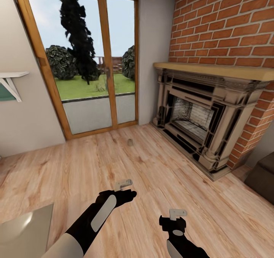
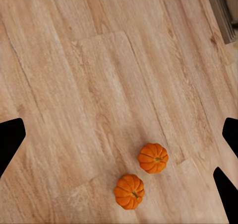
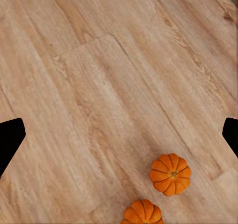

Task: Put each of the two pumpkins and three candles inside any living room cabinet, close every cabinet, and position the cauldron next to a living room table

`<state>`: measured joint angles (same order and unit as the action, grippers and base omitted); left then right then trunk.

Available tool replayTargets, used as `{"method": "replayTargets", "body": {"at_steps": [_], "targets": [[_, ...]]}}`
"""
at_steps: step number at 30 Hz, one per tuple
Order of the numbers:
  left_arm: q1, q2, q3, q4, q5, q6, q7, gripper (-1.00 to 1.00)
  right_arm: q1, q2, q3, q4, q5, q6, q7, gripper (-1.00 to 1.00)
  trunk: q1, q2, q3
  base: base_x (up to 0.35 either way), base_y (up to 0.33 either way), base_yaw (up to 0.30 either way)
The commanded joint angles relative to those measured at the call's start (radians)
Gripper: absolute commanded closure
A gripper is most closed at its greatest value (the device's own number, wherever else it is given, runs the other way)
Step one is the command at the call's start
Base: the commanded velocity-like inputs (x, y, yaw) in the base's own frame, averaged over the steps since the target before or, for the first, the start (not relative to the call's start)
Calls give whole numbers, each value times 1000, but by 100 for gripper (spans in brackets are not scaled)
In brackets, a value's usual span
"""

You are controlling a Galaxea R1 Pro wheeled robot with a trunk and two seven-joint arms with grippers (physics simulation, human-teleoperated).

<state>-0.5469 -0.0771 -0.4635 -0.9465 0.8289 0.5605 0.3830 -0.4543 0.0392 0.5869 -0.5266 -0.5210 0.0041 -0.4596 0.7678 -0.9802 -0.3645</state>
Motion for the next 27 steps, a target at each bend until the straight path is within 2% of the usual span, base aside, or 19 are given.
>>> {"method": "replayTargets", "body": {"at_steps": [1, 6, 15, 27], "targets": [[-1, 0, -1, -1, 10, 1, 10, -100, -1, -1, 8, -1, -8, 0, -8, -100, 0, -1, -1, 128, 54, -49], [-1, 0, -5, -3, 10, 1, 10, -100, -1, -1, 8, -1, -8, 0, -8, -100, 0, -1, -1, 42, 18, -36], [-1, 0, 1, -2, 11, 1, 10, -100, -1, -1, 8, -1, -8, 0, -8, -100, 0, -1, 2, 3, 89, -165], [-1, 0, 1, -2, 11, 1, 10, -100, -1, -1, 8, -1, -8, 1, -8, -100, 0, -1, 3, 32, 77, -10]]}}
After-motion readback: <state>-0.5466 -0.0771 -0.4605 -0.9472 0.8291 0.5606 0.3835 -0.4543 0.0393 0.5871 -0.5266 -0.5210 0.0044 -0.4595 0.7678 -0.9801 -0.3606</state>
